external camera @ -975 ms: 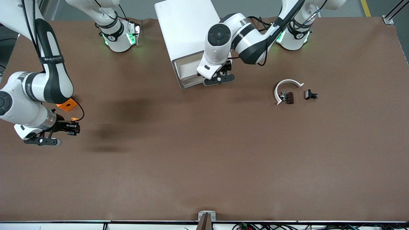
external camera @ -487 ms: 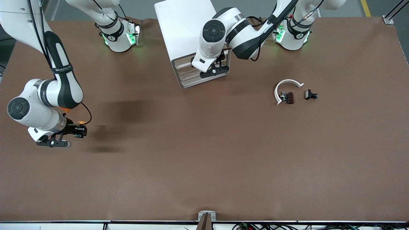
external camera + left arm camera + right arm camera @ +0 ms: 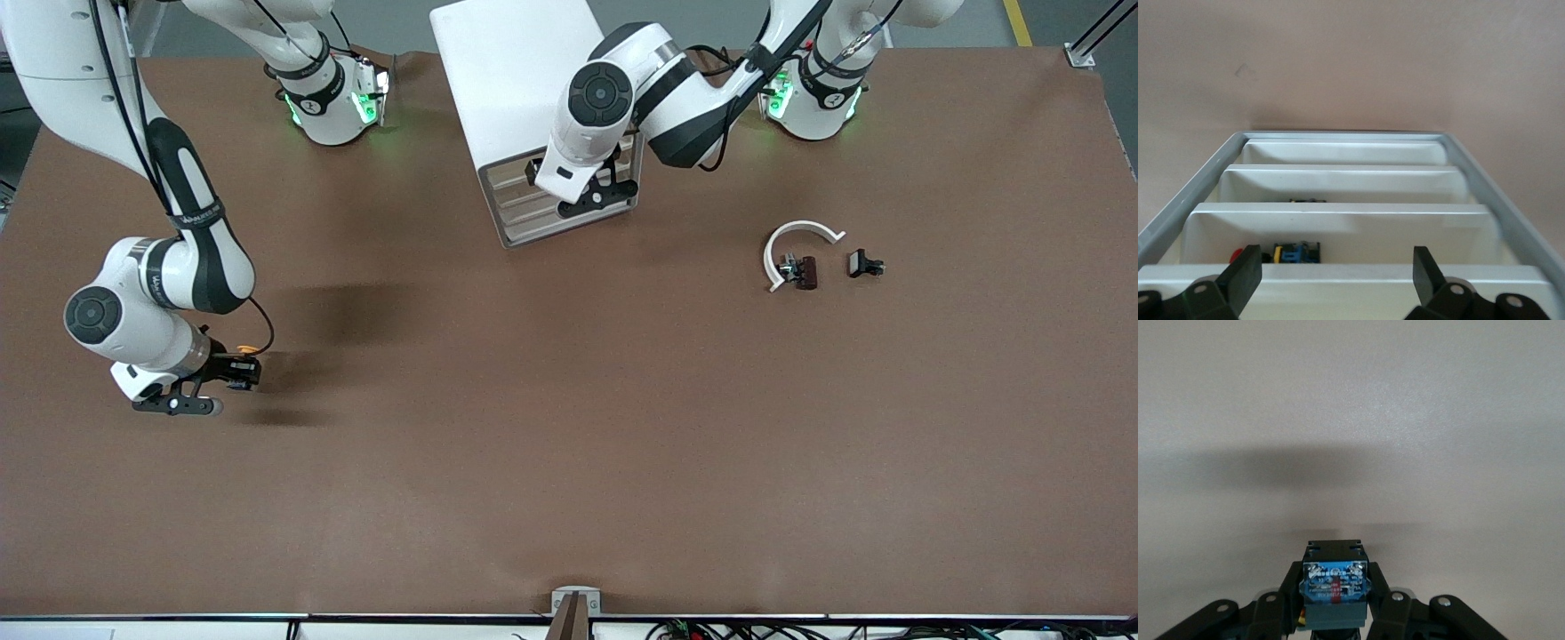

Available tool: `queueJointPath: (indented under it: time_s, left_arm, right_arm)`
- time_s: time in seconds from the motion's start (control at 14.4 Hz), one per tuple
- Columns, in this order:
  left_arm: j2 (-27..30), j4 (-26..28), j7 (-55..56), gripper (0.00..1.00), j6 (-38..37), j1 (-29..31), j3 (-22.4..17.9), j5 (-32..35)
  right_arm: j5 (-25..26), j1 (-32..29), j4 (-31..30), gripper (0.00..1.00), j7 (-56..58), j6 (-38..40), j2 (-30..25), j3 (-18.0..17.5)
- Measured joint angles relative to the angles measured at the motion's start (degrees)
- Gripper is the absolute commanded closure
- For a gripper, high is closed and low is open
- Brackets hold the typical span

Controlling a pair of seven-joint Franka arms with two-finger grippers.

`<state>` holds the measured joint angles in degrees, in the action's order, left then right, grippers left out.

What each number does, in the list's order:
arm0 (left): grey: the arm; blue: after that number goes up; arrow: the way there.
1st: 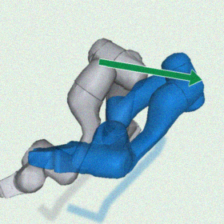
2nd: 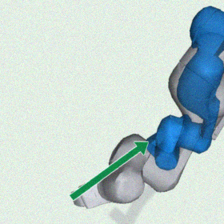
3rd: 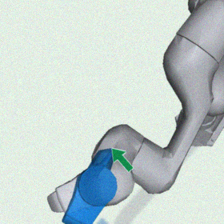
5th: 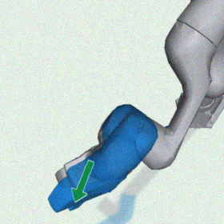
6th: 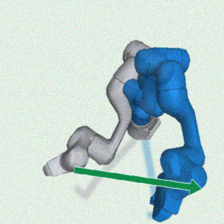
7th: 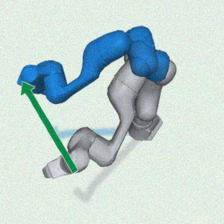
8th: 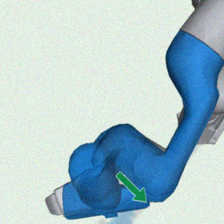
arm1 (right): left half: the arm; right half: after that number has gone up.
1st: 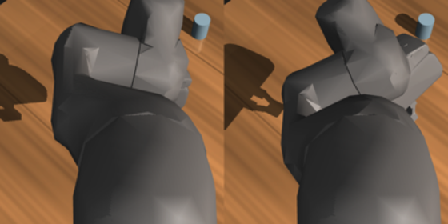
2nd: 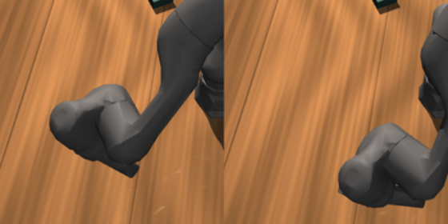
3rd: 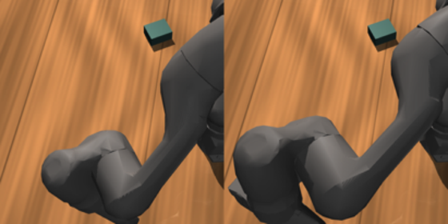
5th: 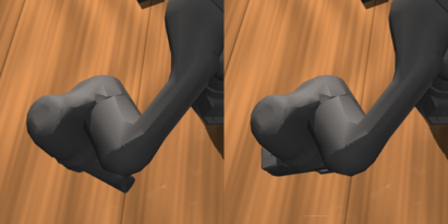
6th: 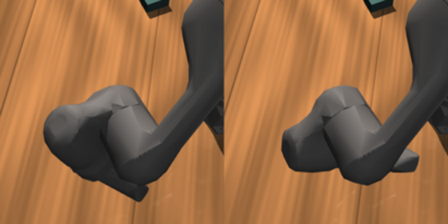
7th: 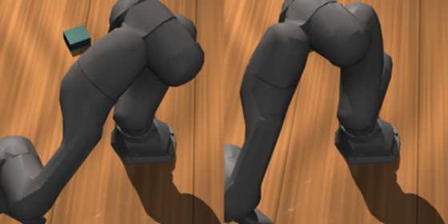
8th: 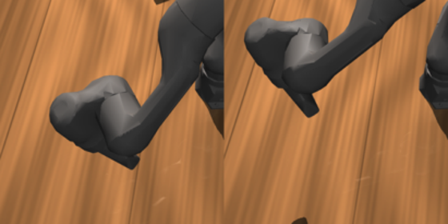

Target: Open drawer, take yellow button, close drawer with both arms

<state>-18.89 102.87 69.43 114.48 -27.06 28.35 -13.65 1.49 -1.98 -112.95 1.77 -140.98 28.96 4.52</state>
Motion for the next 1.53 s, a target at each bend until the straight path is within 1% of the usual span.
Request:
queueJointPath:
  time_s: [0.07, 0.21, 0.42, 0.63, 0.77, 0.97, 1.04, 1.11, 1.25, 1.39, 1.53]
  left_arm:
    - [0.1, -1.4, 0.4, 0.0, -0.8, 1.0, -0.5, 0.0]
    - [0.1, -4.7, 0.3, 0.0, -3.4, 4.7, -1.4, 1.4]
    - [0.2, -8.3, -0.3, 0.0, -6.7, 11.5, -1.7, 8.5]
    - [0.2, -9.3, -0.9, 0.0, -6.9, 16.3, -1.8, 14.8]
    - [0.3, -9.7, -6.0, 0.0, -6.9, 19.6, -1.8, 17.2]
    - [0.9, -10.7, -16.9, 0.0, -6.9, 23.9, -1.9, 17.9]
    - [1.0, -10.9, -19.8, 0.0, -6.9, 25.3, -1.9, 18.1]
    - [1.1, -11.0, -21.9, 0.0, -7.0, 26.6, -1.9, 19.1]
    - [1.5, -11.2, -25.2, 0.0, -7.2, 28.9, -1.9, 21.4]
    - [2.5, -11.5, -27.6, 0.0, -7.7, 30.6, -1.9, 21.9]
    - [4.4, -11.7, -30.7, 0.0, -9.9, 32.7, -1.9, 22.0]
  right_arm:
    - [0.0, 0.0, 0.0, 1.0, 0.0, -0.2, 0.3, 0.0]
    - [0.0, 0.0, 0.0, 1.0, 0.0, -0.4, 0.3, 0.0]
    - [0.0, 0.0, -0.1, 1.0, 0.0, -1.9, 1.0, 0.1]
    - [0.0, 0.0, -0.1, 1.0, 0.0, -2.6, 2.1, 0.1]
    - [0.0, 0.0, -0.1, 1.0, 0.0, -3.0, 2.6, 0.1]
    - [0.0, 0.0, -0.1, 1.0, 0.0, -3.4, 2.9, 0.1]
    - [0.0, 0.0, -0.1, 0.62, 0.0, -3.4, 3.0, 0.1]
    - [0.0, -0.1, -0.1, 0.01, 0.0, -3.4, 3.1, 0.1]
    - [0.0, 0.0, -0.1, 0.0, -0.2, -3.4, 3.1, 0.1]
    - [0.0, 0.0, 0.0, 0.0, -0.4, -3.4, 3.1, 0.0]
    - [0.0, 0.0, 0.6, 0.0, -0.4, -3.4, 3.1, 0.0]
